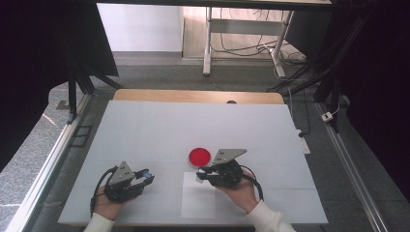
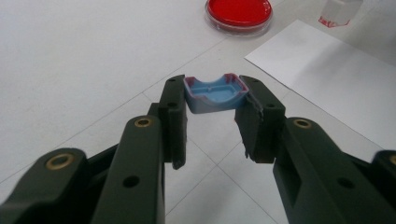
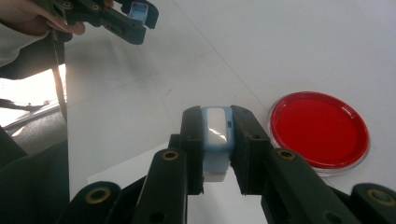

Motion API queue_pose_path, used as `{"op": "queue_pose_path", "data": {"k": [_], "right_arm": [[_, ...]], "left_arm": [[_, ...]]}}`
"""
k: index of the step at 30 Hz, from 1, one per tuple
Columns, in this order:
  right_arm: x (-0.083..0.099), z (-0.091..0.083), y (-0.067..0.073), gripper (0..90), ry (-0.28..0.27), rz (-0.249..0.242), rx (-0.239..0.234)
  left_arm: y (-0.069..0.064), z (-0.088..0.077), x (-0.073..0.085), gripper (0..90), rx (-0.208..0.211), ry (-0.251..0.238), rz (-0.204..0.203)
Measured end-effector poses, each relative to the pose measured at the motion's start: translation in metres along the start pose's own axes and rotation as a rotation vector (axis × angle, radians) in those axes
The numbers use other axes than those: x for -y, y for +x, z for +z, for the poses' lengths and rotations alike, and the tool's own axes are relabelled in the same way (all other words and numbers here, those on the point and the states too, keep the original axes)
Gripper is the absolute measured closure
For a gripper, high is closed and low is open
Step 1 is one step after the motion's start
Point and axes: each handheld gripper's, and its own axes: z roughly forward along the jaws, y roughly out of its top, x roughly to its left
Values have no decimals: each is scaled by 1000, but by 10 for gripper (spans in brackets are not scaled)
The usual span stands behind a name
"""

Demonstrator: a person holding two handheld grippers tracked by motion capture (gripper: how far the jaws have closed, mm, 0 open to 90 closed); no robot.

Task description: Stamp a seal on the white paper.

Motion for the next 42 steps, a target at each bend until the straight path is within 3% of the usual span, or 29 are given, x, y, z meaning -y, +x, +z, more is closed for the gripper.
{"op": "queue_pose_path", "data": {"k": [29,42], "right_arm": [[14,14,14,748,64,-77,-12],[16,17,15,747,86,-82,-5]], "left_arm": [[-1,1,0,640,0,4,2],[-1,1,0,640,2,6,4]]}}
